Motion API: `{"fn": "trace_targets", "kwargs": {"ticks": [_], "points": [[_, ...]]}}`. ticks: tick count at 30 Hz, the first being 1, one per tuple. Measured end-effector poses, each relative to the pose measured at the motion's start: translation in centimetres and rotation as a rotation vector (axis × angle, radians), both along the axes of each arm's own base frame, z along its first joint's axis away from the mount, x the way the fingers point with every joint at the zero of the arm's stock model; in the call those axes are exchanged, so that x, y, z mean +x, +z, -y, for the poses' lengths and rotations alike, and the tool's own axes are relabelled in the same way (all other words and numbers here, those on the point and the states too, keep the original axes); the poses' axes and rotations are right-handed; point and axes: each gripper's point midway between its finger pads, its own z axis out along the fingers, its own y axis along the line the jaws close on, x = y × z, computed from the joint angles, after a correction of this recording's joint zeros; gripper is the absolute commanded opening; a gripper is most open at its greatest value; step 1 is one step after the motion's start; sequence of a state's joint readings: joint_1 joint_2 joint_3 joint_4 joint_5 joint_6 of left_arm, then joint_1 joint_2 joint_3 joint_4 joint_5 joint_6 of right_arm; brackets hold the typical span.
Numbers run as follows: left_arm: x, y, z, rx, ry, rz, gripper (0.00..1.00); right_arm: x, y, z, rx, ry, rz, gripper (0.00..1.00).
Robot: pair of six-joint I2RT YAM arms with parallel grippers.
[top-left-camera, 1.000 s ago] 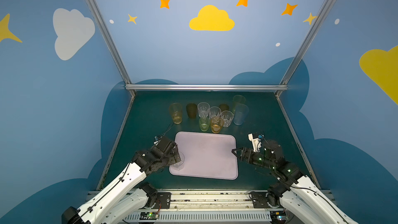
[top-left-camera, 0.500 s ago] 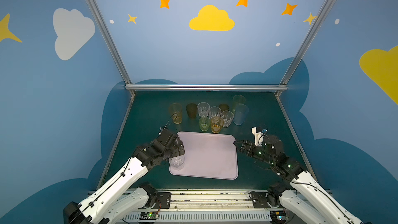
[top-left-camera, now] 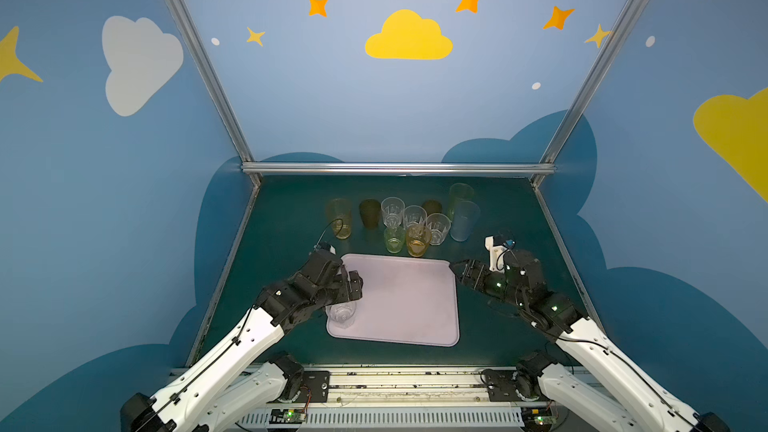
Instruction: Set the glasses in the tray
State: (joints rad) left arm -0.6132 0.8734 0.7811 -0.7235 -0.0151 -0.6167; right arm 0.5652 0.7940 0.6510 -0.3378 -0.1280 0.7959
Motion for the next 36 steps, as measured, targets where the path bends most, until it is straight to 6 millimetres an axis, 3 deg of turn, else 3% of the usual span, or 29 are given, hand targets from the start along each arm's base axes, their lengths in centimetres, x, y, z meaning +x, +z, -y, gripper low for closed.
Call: {"fn": "trace_targets", "kwargs": {"ticks": [7, 16, 29, 36], "points": [[0.4, 0.8, 1.0, -0.038, -0.039, 0.032, 1.00, 2.1, 2.5, -1.3, -0.009, 0.005, 0.026, 0.86], [1.6, 0.9, 2.3, -0.063, -0.060, 0.053, 1.00, 5.5, 3.0, -3.5, -0.065, 0.020, -0.016, 0.86], [3.7, 2.1, 2.8, -0.090, -0.029, 0.154, 1.00, 12.4, 0.2, -7.9, -0.193, 0.048, -0.134, 0.83], [3.9, 3.5, 2.3, -0.095, -0.019, 0.216, 1.00, 14.5, -0.7, -9.3, -0.299, 0.051, -0.156, 0.81]]}}
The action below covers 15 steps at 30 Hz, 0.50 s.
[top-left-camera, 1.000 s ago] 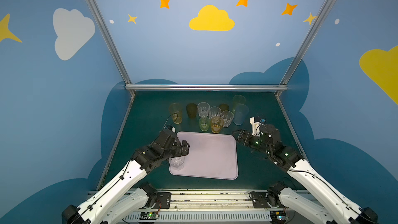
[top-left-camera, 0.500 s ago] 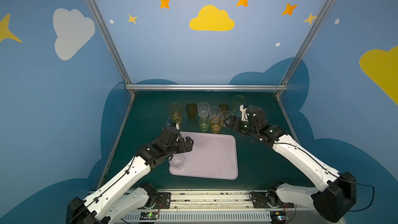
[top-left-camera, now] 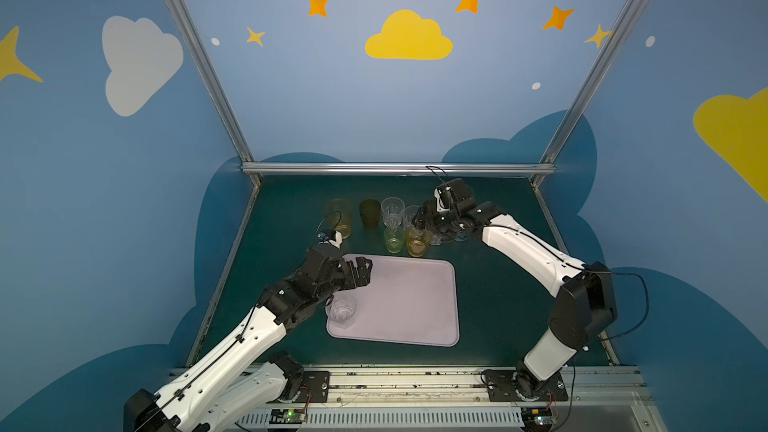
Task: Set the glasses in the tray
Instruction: 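Lower the right gripper over the yellow glass nearest the tray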
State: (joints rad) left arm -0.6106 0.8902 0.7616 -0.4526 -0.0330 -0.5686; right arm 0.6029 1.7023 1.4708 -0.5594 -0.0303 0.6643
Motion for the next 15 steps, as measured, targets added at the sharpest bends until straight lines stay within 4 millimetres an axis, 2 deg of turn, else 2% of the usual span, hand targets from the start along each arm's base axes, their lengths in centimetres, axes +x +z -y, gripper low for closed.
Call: {"fn": "trace_targets", "kwargs": {"ticks": [8, 11, 15], "points": [[0.1, -1.1, 0.2, 0.014, -0.013, -0.016, 1.00, 0.4, -1.6, 1.7, -0.113, -0.074, -0.015, 0.74], [0.2, -1.5, 0.5, 0.011, -0.022, -0.023, 1.00, 0.2, -2.4, 2.3, -0.140, -0.094, -0.024, 0.60], [0.2, -2.0, 0.6, 0.012, -0.025, -0.029, 1.00, -0.2, -3.7, 2.8, -0.161, -0.112, -0.051, 0.51]]}}
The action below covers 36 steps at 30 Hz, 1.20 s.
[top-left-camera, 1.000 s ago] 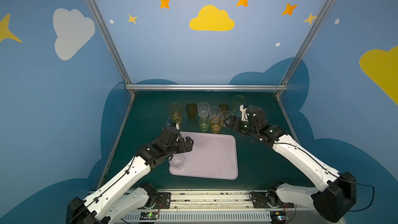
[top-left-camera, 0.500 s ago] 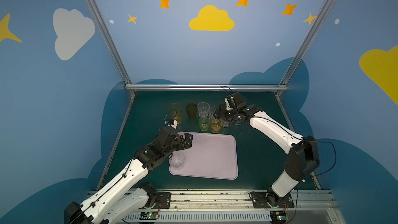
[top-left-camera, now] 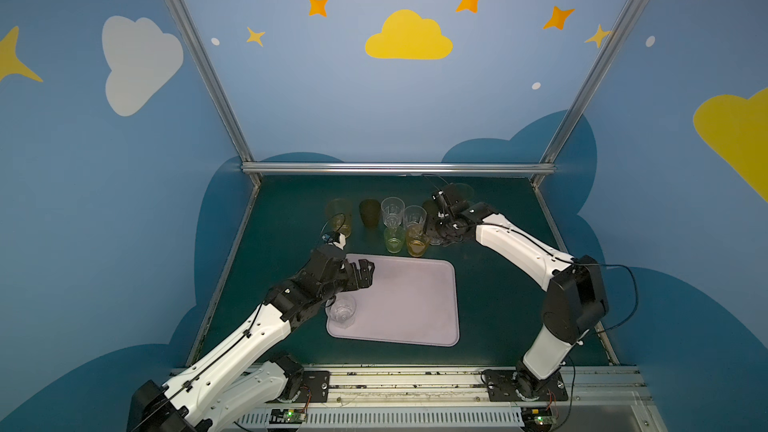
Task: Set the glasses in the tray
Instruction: 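Lower the right gripper over the yellow glass nearest the tray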
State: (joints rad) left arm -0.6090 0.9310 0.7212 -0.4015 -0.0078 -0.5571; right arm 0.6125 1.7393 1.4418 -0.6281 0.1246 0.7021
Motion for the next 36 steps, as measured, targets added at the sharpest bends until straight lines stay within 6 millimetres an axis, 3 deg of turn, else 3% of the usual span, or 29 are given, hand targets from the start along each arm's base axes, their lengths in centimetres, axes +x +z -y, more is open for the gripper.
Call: {"fn": "trace_targets", "kwargs": {"ticks": [7, 36], "points": [[0.1, 0.1, 0.1, -0.004, -0.001, 0.005, 1.00, -0.4, -1.3, 0.4, -0.017, -0.020, -0.025, 0.40], [0.3, -0.3, 0.3, 0.001, -0.002, -0.005, 1.00, -0.2, -5.5, -0.6, -0.014, -0.035, -0.099, 0.17]]}}
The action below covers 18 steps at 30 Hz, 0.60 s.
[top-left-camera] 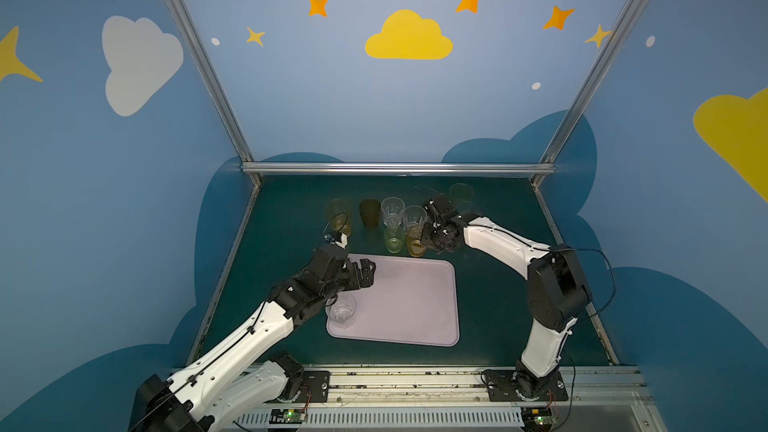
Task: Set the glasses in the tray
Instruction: 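Lower the right gripper over the yellow glass nearest the tray, then close the right gripper on the yellow glass rim and lift it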
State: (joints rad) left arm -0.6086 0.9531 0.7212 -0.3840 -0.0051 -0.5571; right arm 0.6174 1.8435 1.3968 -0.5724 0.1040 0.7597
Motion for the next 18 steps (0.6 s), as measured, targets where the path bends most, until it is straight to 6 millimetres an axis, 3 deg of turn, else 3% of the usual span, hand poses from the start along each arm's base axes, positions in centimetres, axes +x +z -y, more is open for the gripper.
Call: {"fn": "trace_targets", "kwargs": {"ticks": [18], "points": [[-0.05, -0.15, -0.04, -0.002, 0.000, 0.002, 1.00, 0.14, 0.01, 0.23, -0.011, -0.009, 0.007, 0.04]]}}
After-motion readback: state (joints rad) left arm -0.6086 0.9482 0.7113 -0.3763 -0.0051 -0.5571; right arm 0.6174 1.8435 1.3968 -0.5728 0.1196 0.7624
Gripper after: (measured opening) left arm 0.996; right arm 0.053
